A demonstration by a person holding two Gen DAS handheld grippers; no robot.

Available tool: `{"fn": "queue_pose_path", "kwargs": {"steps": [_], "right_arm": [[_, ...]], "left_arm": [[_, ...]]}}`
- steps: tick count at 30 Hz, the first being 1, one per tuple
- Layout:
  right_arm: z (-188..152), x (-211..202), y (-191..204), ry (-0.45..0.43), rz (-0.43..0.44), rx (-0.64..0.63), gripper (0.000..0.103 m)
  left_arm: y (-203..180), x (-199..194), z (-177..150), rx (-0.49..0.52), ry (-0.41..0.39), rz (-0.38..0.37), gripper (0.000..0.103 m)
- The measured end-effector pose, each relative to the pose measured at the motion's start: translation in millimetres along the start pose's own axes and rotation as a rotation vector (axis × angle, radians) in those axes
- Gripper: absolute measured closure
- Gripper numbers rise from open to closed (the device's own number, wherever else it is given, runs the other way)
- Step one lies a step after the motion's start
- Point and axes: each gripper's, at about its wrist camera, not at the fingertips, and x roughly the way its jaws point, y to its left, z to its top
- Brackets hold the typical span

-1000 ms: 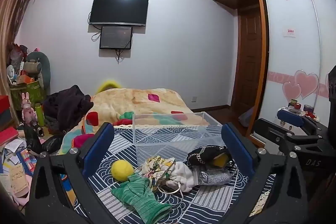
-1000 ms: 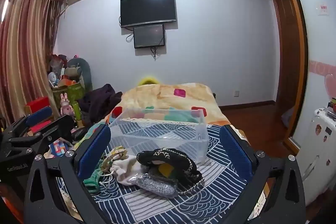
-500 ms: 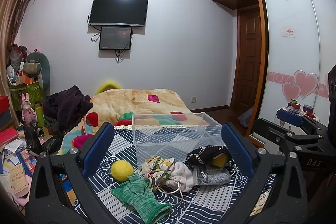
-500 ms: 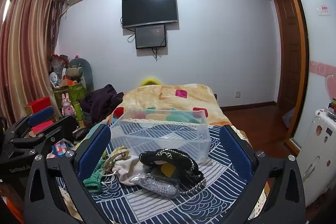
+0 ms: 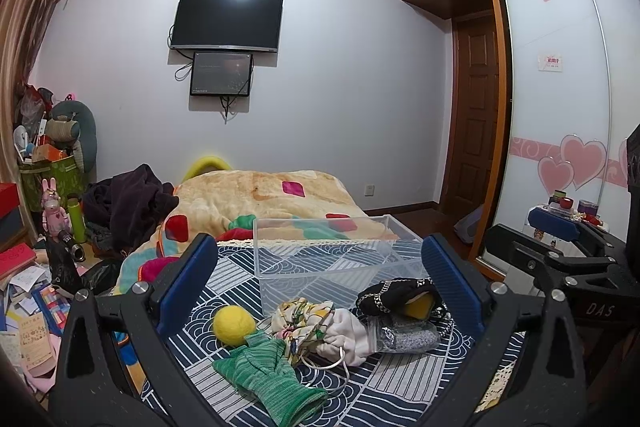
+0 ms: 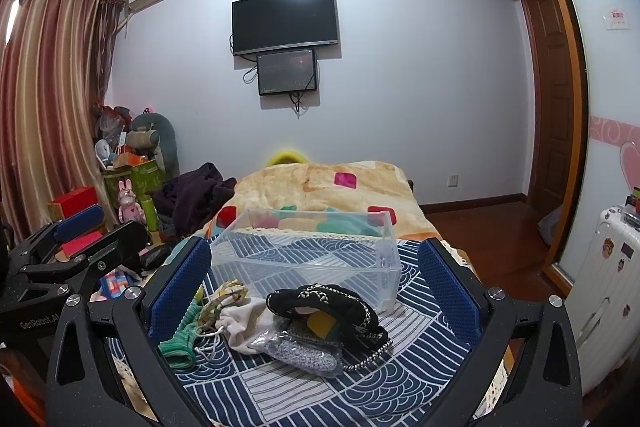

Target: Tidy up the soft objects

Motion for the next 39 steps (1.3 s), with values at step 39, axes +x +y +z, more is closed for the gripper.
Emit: {"fn": "queue_pose_path", "kwargs": {"steps": [39], "right_arm": [[3.5, -4.2, 2.1, -0.009, 0.004, 0.002, 0.0]], "left_arm": [[-0.3, -0.9, 0.0, -0.002, -0.007, 0.002, 0.0]]}}
